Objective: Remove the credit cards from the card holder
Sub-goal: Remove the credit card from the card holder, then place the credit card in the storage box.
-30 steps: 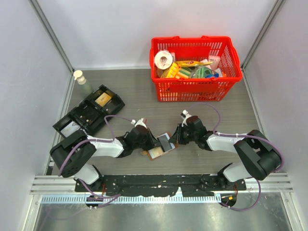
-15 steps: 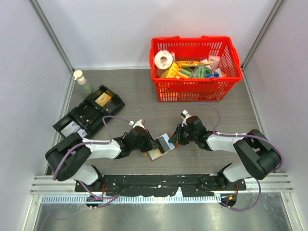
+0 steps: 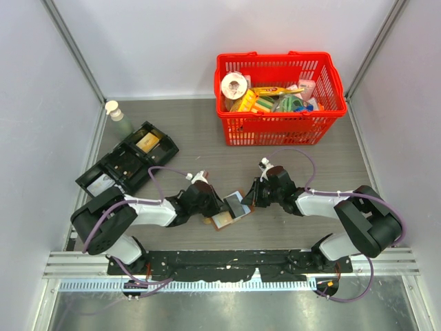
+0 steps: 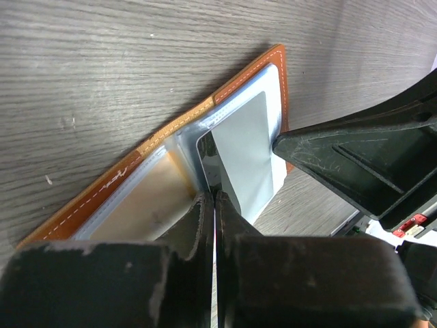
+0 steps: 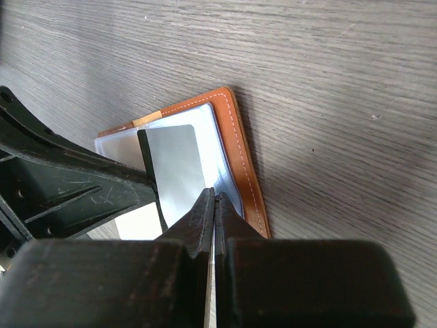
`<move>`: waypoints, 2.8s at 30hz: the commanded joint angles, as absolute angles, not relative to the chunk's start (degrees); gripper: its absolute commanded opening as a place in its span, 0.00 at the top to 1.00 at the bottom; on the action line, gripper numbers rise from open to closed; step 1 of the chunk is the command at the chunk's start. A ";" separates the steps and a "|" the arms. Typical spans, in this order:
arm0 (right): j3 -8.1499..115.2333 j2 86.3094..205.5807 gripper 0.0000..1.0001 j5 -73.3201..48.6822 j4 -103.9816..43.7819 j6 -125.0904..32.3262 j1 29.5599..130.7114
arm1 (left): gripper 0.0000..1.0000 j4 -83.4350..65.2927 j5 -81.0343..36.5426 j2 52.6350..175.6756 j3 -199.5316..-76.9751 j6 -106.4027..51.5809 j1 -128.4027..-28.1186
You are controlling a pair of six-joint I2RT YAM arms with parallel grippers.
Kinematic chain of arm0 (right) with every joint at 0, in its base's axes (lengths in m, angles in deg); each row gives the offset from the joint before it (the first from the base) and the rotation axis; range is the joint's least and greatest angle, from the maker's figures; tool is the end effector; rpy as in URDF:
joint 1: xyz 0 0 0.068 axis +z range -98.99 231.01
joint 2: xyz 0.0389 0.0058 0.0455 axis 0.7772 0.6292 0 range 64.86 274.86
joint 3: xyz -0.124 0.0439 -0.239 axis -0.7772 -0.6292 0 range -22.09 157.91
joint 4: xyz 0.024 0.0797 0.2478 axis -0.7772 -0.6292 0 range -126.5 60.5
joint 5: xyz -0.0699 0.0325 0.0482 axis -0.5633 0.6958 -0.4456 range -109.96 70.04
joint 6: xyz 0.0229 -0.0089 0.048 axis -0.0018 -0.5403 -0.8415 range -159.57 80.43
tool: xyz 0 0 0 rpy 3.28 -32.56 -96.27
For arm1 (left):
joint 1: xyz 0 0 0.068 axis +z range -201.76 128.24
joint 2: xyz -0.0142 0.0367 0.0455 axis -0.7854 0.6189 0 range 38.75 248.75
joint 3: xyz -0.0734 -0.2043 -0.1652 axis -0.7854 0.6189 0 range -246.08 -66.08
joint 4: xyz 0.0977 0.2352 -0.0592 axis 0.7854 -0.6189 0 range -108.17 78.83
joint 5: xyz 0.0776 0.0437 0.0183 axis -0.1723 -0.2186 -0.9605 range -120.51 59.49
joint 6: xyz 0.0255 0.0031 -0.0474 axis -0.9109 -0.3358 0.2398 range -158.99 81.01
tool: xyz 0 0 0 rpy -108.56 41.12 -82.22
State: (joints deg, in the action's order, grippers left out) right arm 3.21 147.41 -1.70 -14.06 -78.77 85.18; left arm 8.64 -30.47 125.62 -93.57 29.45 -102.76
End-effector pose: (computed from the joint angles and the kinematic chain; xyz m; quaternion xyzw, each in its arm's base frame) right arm 0.1997 0.1492 0.1299 -0.0252 0.9032 0.3570 0.2368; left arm 0.1678 -0.2072 0.1270 -0.1370 0.8943 -0.3681 0.2146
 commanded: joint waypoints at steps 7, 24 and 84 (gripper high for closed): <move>2.25 147.66 0.97 -3.79 -21.50 -76.31 85.55 | 1.00 1.58 -37.10 119.97 -89.99 28.16 -103.00; 10.42 141.41 0.89 -0.54 -21.08 -71.56 90.03 | 1.00 0.08 -35.87 116.09 -89.73 25.96 -103.00; 14.56 120.16 0.31 -14.07 -32.41 -96.42 91.61 | 1.00 -31.29 -57.73 98.24 -113.44 -28.06 -118.10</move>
State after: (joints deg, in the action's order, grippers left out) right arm 12.37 123.17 -10.68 -32.58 -88.10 91.30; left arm -23.16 -46.39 97.23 -106.86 -9.23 -111.07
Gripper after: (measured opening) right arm 0.681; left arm 0.009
